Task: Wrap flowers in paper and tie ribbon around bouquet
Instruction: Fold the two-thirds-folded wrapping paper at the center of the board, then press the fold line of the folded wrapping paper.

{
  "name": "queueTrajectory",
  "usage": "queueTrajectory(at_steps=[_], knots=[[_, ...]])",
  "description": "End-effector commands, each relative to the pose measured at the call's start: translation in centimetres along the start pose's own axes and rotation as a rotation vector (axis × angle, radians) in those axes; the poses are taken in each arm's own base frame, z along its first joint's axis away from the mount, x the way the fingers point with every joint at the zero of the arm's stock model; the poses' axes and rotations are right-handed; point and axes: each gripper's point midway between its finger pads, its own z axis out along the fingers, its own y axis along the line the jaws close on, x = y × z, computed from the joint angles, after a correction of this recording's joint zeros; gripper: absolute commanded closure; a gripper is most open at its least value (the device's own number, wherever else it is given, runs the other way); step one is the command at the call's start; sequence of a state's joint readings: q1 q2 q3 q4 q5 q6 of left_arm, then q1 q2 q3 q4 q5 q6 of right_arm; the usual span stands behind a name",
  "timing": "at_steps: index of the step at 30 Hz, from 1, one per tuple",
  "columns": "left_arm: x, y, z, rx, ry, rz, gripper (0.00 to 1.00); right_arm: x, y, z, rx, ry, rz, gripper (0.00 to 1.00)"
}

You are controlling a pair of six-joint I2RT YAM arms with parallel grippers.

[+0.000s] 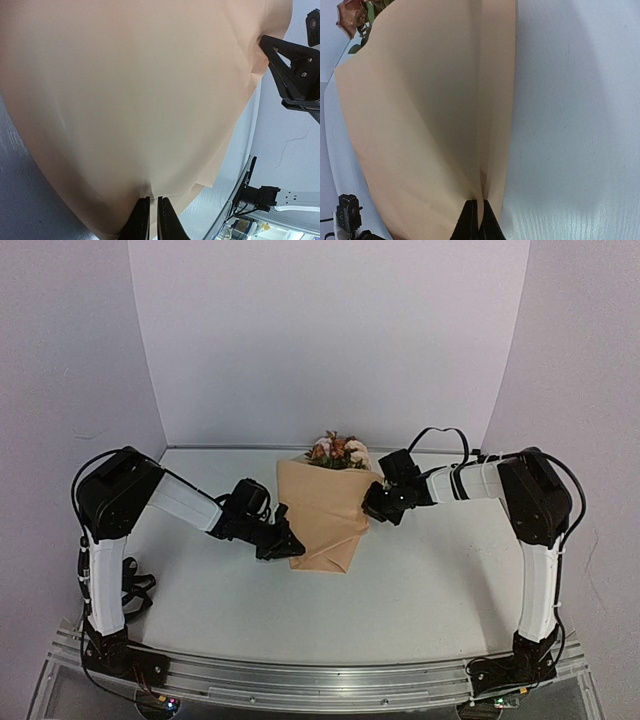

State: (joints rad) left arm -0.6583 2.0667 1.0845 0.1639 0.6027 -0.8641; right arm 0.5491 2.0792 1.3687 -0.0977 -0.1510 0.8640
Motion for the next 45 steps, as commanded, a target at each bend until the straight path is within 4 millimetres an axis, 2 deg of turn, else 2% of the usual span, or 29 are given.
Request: queueTrajectory(at_steps=[1, 7, 9, 13, 15, 19, 23, 26, 29, 34, 38, 41, 45], knots=[[0.5, 0.3, -0.6, -0.020, -0.010, 0.008, 0.91, -0.7, -0.1, 0.5, 0.010, -0.008, -0.011, 1.00], [0.8, 1.0, -0.8, -0.048, -0.010, 0.002, 0.91, -0.9, 0.7, 0.4, 0.005, 0.006, -0.016, 0.98], [0.7, 1.0, -0.7, -0.051, -0.010, 0.001, 0.91, -1.2, 0.9, -0.3, 0.014, 0.006, -0.021, 0.88], [0.7, 1.0, -0.7, -0.051, -0.009, 0.001, 0.91, -1.9, 1.4, -3.1, 0.044, -0.004, -0.046, 0.61], [0.7, 1.0, -0.7, -0.051, -0.011, 0.001, 0.91, -2.2, 1.5, -4.4, 0.057, -0.007, -0.057, 0.55], [0.6, 0.9, -0.7, -0.045, -0.015, 0.000, 0.92, -1.7, 2.1, -6.8, 0.074, -0.006, -0.082, 0.54], [0.5, 0.8, -0.7, -0.041, -0.019, -0.002, 0.92, 0.7, 3.2, -7.5, 0.047, 0.031, -0.110, 0.57], [0.5, 0.8, -0.7, -0.039, -0.019, -0.003, 0.92, 3.7, 5.3, -6.5, 0.003, 0.091, -0.137, 0.63], [0.5, 0.7, -0.6, -0.035, -0.017, -0.002, 0.92, 6.2, 7.2, -4.7, -0.048, 0.144, -0.140, 0.68], [0.4, 0.4, -0.7, -0.028, -0.019, 0.003, 0.92, 8.4, 9.6, -2.2, -0.165, 0.199, -0.091, 0.74], [0.5, 0.4, -0.8, -0.027, -0.016, 0.007, 0.92, 9.8, 10.5, -0.6, -0.207, 0.234, -0.071, 0.77], [0.5, 0.3, -0.8, -0.023, -0.017, 0.008, 0.92, 11.1, 10.2, 0.7, -0.216, 0.271, -0.038, 0.79], [0.4, 0.1, -0.7, -0.017, -0.015, 0.011, 0.92, 12.2, 9.3, 1.4, -0.211, 0.286, -0.013, 0.80]])
